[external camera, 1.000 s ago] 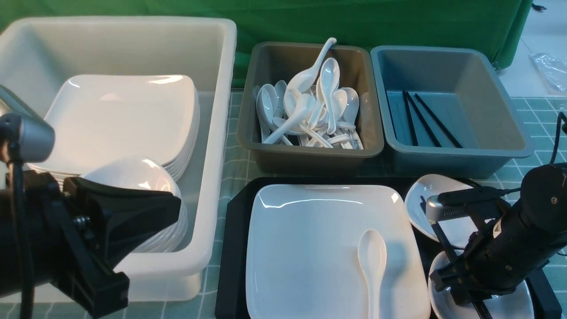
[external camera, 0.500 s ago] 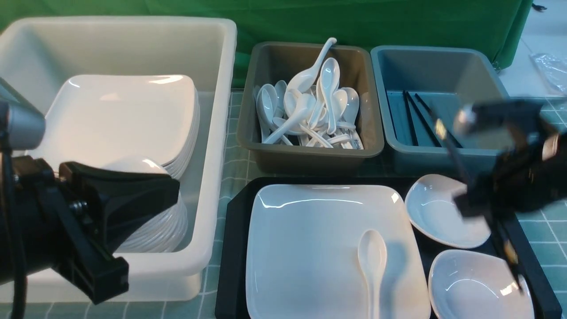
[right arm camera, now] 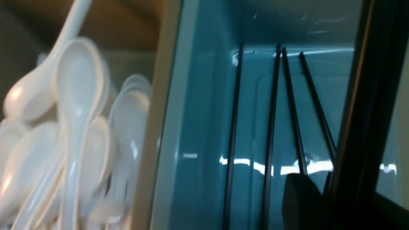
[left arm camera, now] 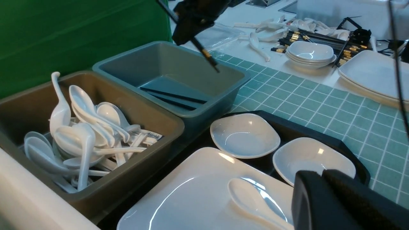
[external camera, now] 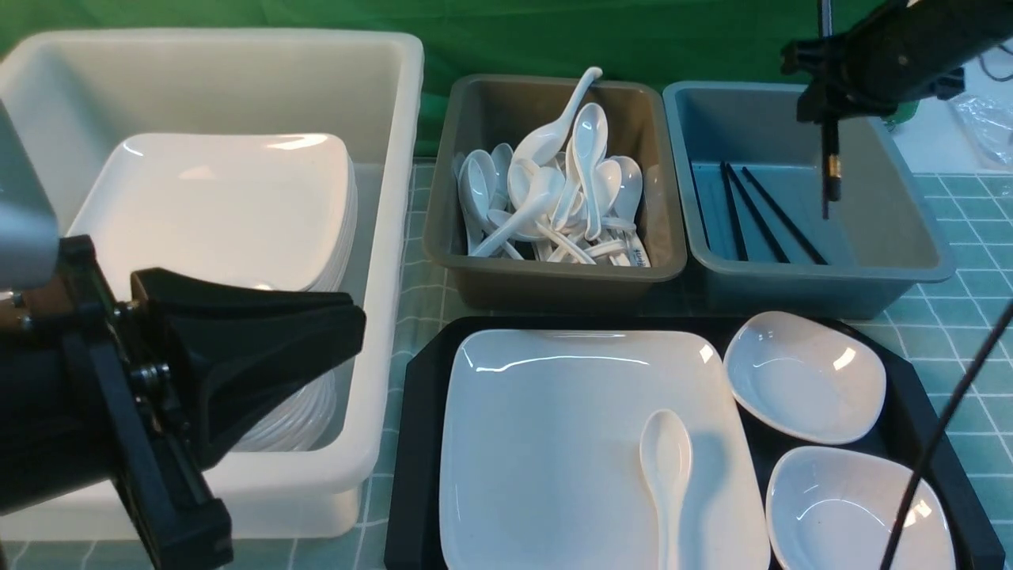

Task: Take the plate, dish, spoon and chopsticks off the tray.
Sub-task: Use the right arm to put the chopsticks into the small storage box on the right, then use the right arm to grab a small plate from the dinner plate

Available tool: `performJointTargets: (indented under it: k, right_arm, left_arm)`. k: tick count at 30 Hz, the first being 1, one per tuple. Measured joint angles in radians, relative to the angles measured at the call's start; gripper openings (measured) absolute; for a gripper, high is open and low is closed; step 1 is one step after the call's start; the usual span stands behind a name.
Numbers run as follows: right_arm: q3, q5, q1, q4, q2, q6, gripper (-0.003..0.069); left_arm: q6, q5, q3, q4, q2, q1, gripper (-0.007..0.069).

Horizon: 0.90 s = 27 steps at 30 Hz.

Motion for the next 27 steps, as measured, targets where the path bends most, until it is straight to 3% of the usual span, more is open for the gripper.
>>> performJointTargets:
  k: [6, 8, 12, 13, 17, 22, 27]
  right_arm:
    - [-0.032, 0.070, 0.000, -0.041, 0.041, 0.016, 0.0446]
    - [-0.033, 0.119, 0.000, -0.045, 0.021, -0.009, 0.0498]
    - [-0.033, 0.243, 0.001, -0.047, -0.049, -0.057, 0.0463]
    - [-0.033, 0.349, 0.011, -0.059, -0.096, -0.073, 0.0384]
    - [0.074, 0.384, 0.069, -0.106, -0.225, -0.098, 0.0238]
    - [0.492, 0.381, 0.252, -0.271, -0.467, -0.143, 0.0265]
    - [0.905, 0.292, 0.386, -0.339, -0.647, -0.191, 0.0304]
  left_arm:
    - [0.000, 0.011, 0.000, 0.004, 0.000, 0.000, 0.0017]
    - [-0.001, 0.011, 0.000, 0.015, 0.000, 0.000, 0.0017]
    - [-0.003, 0.011, 0.000, 0.033, 0.000, 0.000, 0.0017]
    - [-0.004, 0.010, 0.000, 0.048, 0.000, 0.000, 0.0017]
    - [-0.004, 0.006, 0.000, 0.074, 0.000, 0.000, 0.0017]
    - [-0.004, 0.007, 0.000, 0.079, 0.000, 0.000, 0.0017]
    - [-0.004, 0.008, 0.000, 0.079, 0.000, 0.000, 0.0017]
